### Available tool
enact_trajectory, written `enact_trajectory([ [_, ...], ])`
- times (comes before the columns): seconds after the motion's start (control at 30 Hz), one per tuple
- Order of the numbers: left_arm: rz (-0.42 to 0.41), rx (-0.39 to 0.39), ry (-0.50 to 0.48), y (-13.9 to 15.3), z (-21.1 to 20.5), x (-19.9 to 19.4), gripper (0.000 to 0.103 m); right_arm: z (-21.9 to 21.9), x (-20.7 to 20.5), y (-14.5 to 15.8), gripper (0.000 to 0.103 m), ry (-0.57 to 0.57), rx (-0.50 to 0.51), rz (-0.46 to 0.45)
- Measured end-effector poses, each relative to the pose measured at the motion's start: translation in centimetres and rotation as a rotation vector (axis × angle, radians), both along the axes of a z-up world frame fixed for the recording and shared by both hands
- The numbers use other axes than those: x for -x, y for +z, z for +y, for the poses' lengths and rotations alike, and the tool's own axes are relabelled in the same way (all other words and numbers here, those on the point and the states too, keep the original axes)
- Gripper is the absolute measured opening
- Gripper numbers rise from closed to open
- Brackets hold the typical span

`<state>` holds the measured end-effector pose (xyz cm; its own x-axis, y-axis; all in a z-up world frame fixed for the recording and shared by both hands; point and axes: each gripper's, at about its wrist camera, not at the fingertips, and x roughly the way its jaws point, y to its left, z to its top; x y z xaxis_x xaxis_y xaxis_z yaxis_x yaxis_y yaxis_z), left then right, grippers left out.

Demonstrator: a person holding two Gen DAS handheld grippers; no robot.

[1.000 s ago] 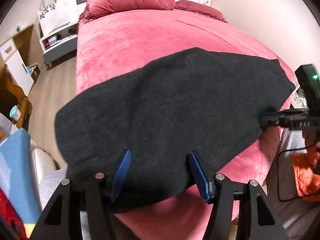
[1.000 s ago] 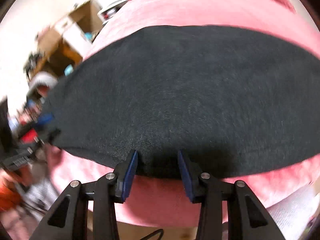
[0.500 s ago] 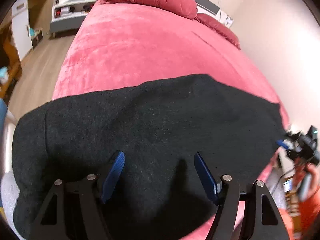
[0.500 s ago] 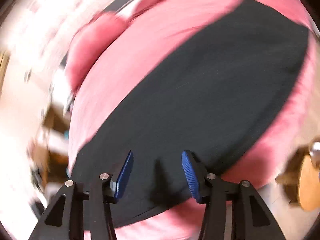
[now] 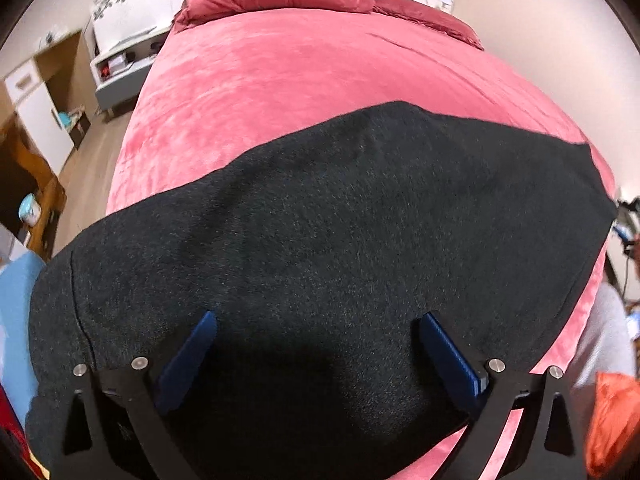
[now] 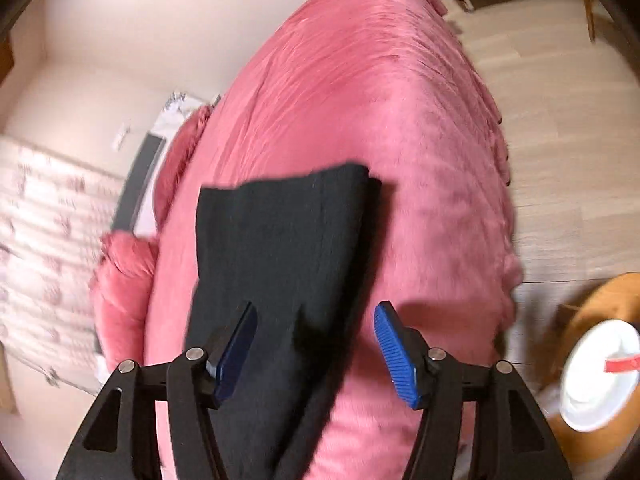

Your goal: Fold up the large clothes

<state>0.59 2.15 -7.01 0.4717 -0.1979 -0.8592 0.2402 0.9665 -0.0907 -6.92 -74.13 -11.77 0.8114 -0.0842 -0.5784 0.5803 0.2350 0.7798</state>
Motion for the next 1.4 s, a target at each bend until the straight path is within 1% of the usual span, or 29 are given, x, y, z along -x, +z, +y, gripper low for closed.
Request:
enact_trajectory([
  [0.03,0.004,0.01,0.006,0.1,0.3,-0.3,0.102,-0.4,-0.4,-0.2,0.064,0.017,-0.006,-0.027],
  [0.1,0.011,0.034,0.022,0.3,0.9,-0.7,0.102,-0.9,-1.3,-1.3,0.064,0.031,-0.016,-0.021],
  [0.2,0.017,0.064,0.042,0.7,1.5,-1.0,0.102,-1.4,-1.1,-2.0,0.064,-0.017,-0.015,-0.142],
  [0.23,0.019,0.072,0.045,0.9,1.5,-0.9,0.102,-1.9,-1.0,-2.7,0.064,-0.025,-0.06,-0.209],
  [0.3,0.018,0.074,0.041,1.1,1.4,-0.7,0.102,-2.6,-0.9,-4.0,0.064,-0.049,-0.136,-0.301],
  [0.37,0.014,0.069,0.037,1.3,1.3,-0.8,0.102,-3.1,-1.1,-5.3,0.064,-0.077,-0.199,-0.361],
  [0.4,0.012,0.068,0.033,1.5,1.0,-0.7,0.102,-3.1,-1.3,-5.4,0.064,-0.083,-0.213,-0.37],
  [0.43,0.01,0.07,0.029,1.6,0.8,-0.8,0.101,-3.2,-1.8,-5.2,0.061,-0.079,-0.22,-0.365],
  [0.47,0.008,0.073,0.026,1.6,0.6,-1.2,0.101,-3.3,-2.3,-4.8,0.037,-0.068,-0.211,-0.341],
  [0.5,0.003,0.079,0.023,1.8,0.5,-1.2,0.101,-3.1,-2.9,-4.1,0.014,-0.05,-0.193,-0.282],
  [0.53,-0.001,0.085,0.022,2.0,0.2,-1.1,0.101,-2.9,-3.8,-3.2,0.011,-0.029,-0.175,-0.185],
  [0.57,-0.006,0.095,0.019,2.2,0.1,-1.1,0.1,-2.7,-4.2,-2.4,0.01,-0.029,-0.163,-0.148],
  [0.6,-0.01,0.103,0.017,2.7,-0.3,-1.1,0.1,-2.6,-4.4,-1.7,0.01,-0.03,-0.155,-0.153],
  [0.63,-0.018,0.113,0.015,2.9,-0.5,-1.4,0.1,-2.3,-4.7,-0.1,0.01,-0.018,-0.134,-0.178],
  [0.67,-0.023,0.12,0.016,3.2,-0.4,-1.5,0.1,-1.7,-5.3,1.5,0.01,0.003,-0.099,-0.191],
  [0.73,-0.029,0.147,0.014,3.5,-0.1,-1.6,0.1,0.2,-6.7,6.0,0.01,0.078,0.001,-0.196],
  [0.8,-0.038,0.17,0.017,3.6,0.4,-1.7,0.1,3.0,-8.6,10.4,0.01,0.179,0.101,-0.21],
  [0.83,-0.043,0.183,0.016,3.7,0.6,-1.6,0.1,5.5,-9.9,13.1,0.01,0.249,0.178,-0.211],
  [0.9,-0.055,0.211,0.018,4.0,1.1,-1.2,0.1,10.3,-11.5,16.7,0.011,0.372,0.301,-0.211],
  [0.93,-0.062,0.225,0.02,4.1,1.4,-0.9,0.1,14.0,-12.3,18.4,0.011,0.468,0.373,-0.203],
  [1.0,-0.071,0.252,0.026,4.3,2.0,-0.1,0.1,20.2,-13.9,20.2,0.011,0.625,0.49,-0.176],
  [1.03,-0.073,0.265,0.031,3.8,2.1,0.1,0.1,23.7,-14.6,20.5,0.011,0.712,0.55,-0.151],
  [1.1,-0.081,0.291,0.044,3.9,2.6,0.3,0.1,30.7,-15.1,19.7,0.011,0.878,0.667,-0.099],
  [1.13,-0.086,0.306,0.055,4.0,3.1,0.5,0.1,34.9,-15.3,18.1,0.011,0.984,0.736,-0.052],
  [1.2,-0.086,0.338,0.068,4.0,3.8,0.9,0.1,40.7,-15.1,14.9,0.011,1.134,0.81,0.031],
  [1.23,-0.085,0.351,0.08,3.9,4.2,1.0,0.1,44.1,-14.7,12.3,0.012,1.22,0.847,0.089],
  [1.3,-0.079,0.362,0.089,3.8,4.6,0.9,0.1,47.8,-14.5,8.1,0.012,1.309,0.885,0.196],
  [1.33,-0.079,0.365,0.087,3.8,4.6,1.0,0.1,49.5,-14.4,5.7,0.014,1.327,0.899,0.269],
  [1.4,-0.086,0.365,0.075,4.0,4.3,1.0,0.1,51.2,-14.1,4.5,0.016,1.285,0.999,0.312],
])
